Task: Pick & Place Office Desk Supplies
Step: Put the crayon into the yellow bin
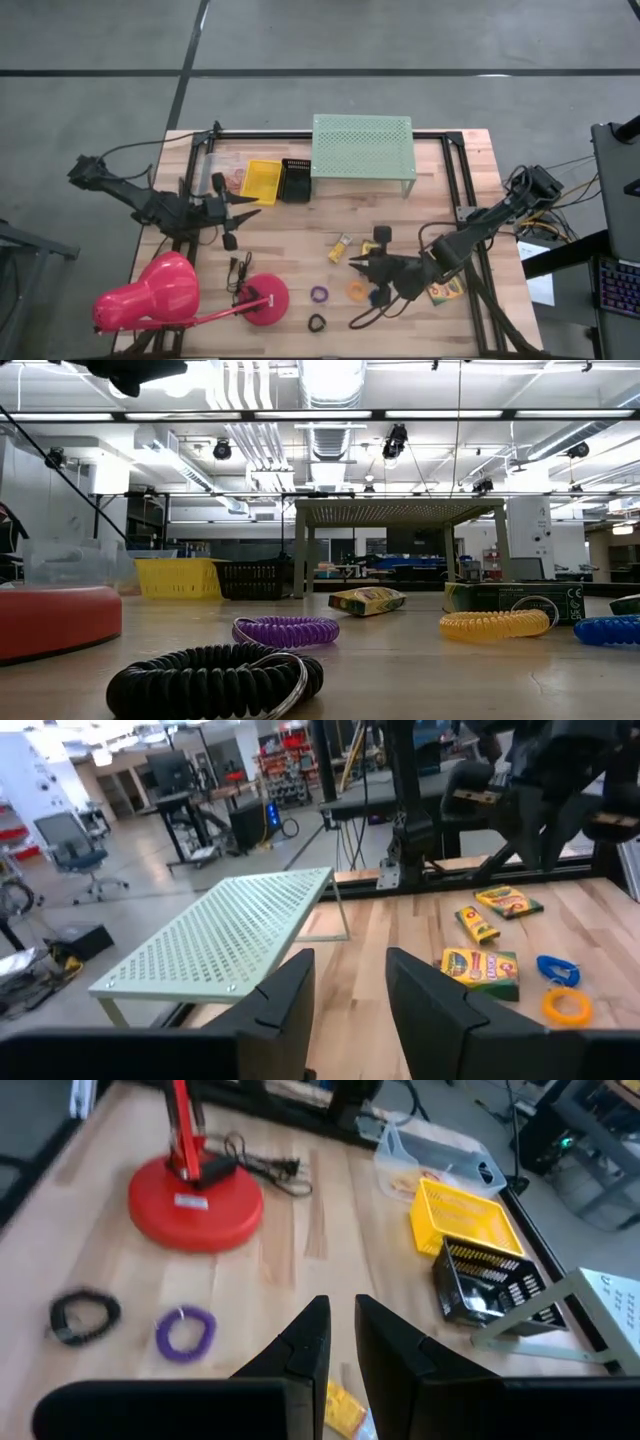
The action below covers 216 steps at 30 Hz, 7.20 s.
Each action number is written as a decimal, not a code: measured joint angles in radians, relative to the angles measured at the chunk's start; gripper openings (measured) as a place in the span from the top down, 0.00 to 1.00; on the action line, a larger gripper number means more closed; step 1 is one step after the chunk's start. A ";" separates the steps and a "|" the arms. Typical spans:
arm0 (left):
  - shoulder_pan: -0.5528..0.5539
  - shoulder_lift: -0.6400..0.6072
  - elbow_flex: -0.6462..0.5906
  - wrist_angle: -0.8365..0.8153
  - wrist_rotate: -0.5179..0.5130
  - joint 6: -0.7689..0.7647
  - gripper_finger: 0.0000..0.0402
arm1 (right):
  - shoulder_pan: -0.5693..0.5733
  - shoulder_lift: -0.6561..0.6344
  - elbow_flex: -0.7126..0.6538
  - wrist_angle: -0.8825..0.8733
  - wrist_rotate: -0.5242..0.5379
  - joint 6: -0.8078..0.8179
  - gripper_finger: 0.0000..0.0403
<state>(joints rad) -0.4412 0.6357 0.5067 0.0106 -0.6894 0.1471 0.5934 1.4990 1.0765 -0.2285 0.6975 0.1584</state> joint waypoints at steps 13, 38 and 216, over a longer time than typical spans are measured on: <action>-0.002 -0.187 -0.146 0.159 0.053 0.030 0.68 | 0.000 -0.008 0.089 -0.108 0.010 0.003 0.88; 0.014 0.387 0.294 -0.061 0.046 -0.013 0.68 | 0.070 -0.451 -0.274 0.023 0.035 -0.056 0.88; 0.247 0.730 0.506 -1.047 0.029 -1.640 0.70 | 0.069 -0.409 -0.324 0.026 0.034 -0.058 0.88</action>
<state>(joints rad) -0.1940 1.3652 1.0127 -1.0364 -0.6599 -1.4933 0.6624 1.0897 0.7528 -0.2024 0.7311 0.1009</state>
